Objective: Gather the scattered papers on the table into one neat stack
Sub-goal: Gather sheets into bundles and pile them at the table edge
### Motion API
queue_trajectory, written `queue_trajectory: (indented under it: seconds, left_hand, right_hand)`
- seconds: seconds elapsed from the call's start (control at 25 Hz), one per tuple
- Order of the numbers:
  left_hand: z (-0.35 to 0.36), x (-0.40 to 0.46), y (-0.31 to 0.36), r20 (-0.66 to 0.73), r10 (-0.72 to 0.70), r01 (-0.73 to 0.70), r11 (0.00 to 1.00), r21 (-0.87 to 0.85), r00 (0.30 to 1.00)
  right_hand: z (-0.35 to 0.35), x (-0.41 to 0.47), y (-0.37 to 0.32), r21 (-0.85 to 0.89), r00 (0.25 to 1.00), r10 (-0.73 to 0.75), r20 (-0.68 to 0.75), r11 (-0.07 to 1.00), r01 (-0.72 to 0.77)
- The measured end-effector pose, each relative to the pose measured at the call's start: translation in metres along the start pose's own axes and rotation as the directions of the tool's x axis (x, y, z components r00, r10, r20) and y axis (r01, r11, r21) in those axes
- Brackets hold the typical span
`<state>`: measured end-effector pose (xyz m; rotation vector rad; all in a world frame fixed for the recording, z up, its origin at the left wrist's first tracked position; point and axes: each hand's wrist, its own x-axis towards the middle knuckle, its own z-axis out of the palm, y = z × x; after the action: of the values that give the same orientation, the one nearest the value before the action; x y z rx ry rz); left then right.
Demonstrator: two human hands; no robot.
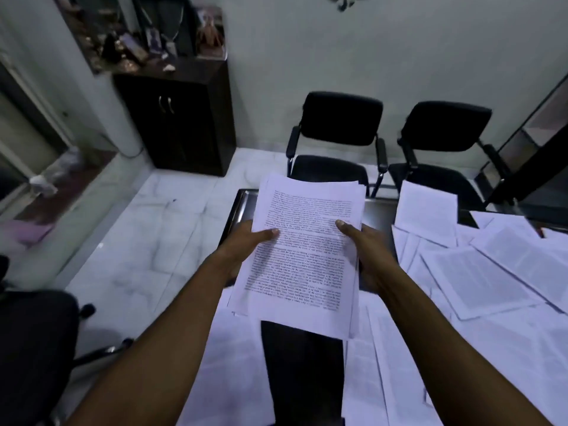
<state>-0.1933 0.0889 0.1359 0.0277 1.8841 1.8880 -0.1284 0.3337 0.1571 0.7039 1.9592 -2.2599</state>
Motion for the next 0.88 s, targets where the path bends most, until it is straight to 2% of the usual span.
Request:
queue_trajectory:
  seconds: [0.16, 0.32, 0.48, 0.68, 0.88]
  left_hand:
    - [-0.043, -0.041, -0.08, -0.193, -0.121, 0.11, 0.992, -0.067, 0.974]
    - [-0.068, -0.097, -0.163, -0.384, -0.208, 0.228, 0.974, 0.007, 0.9]
    - [-0.091, -0.137, -0.208, -0.487, -0.241, 0.327, 0.94, 0.098, 0.84]
    - [-0.104, -0.163, -0.225, -0.644, -0.299, 0.51, 0.844, 0.166, 0.704]
    - [-0.091, -0.151, -0.211, -0.715, -0.113, 0.461, 0.83, 0.313, 0.69]
  right_hand:
    - [0.026, -0.009, 0.071, -0.314, 0.991, 0.105, 0.085, 0.947, -0.073]
    - [0.065, -0.019, 0.152, -0.579, 0.964, 0.192, 0.185, 0.813, -0.051]
    - [0.099, -0.032, 0.202, -0.683, 0.929, 0.294, 0.225, 0.728, -0.065]
    - [0.118, -0.039, 0.232, -0.759, 0.928, 0.315, 0.2, 0.648, -0.057]
    - [0.096, -0.031, 0.225, -0.778, 0.978, 0.185, 0.097, 0.628, -0.041]
